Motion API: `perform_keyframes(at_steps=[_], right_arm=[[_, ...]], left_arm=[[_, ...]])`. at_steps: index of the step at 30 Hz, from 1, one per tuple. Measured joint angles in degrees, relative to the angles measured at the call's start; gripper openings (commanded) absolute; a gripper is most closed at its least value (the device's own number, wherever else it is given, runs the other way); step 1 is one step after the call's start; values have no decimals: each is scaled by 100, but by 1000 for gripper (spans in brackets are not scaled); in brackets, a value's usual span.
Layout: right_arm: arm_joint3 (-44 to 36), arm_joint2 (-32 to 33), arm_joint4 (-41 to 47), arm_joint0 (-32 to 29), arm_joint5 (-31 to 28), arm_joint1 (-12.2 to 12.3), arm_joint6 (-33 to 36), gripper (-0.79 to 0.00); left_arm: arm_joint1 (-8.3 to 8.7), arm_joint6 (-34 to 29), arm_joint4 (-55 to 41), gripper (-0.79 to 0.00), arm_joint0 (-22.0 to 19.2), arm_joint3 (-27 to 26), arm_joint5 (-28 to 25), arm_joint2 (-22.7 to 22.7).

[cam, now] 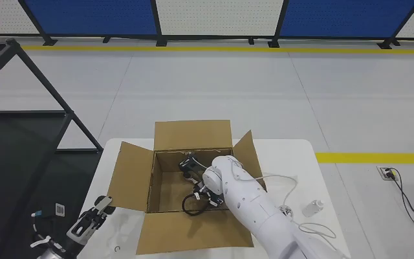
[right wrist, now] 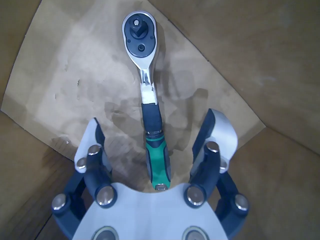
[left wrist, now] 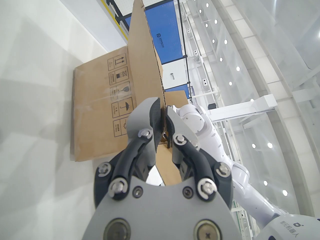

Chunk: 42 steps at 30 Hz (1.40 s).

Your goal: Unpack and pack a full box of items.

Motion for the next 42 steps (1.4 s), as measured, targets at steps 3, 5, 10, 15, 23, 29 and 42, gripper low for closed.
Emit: perform_keyframes(at_steps=[3, 5, 10, 15, 23, 29, 42], right_arm=[[71, -12, -19, 4, -35, -38, -64, -357], [115, -19, -30, 3, -51, -62, -118, -360], [235, -49, -75, 2, -119, -131, -208, -385], [353, -68, -101, 29, -181, -196, -174, -446], [503, -86, -147, 61, -220, -277, -110, -616], [592, -92, -174, 75, -202, -330, -61, -785], [667, 85, -8, 229, -754, -277, -551, -785]], left_arm=[[4, -67, -3, -785, 11, 2, -9, -11], [7, -120, -10, -785, 20, -1, -28, -15], [12, -205, -32, -785, 35, 12, -75, -35], [15, -226, -61, -785, 29, 49, -83, -47], [17, -281, -195, -785, 14, 66, -72, -54], [21, -334, -253, -785, 22, 74, -78, -68], [24, -295, -154, -591, -2, 112, -121, -46]])
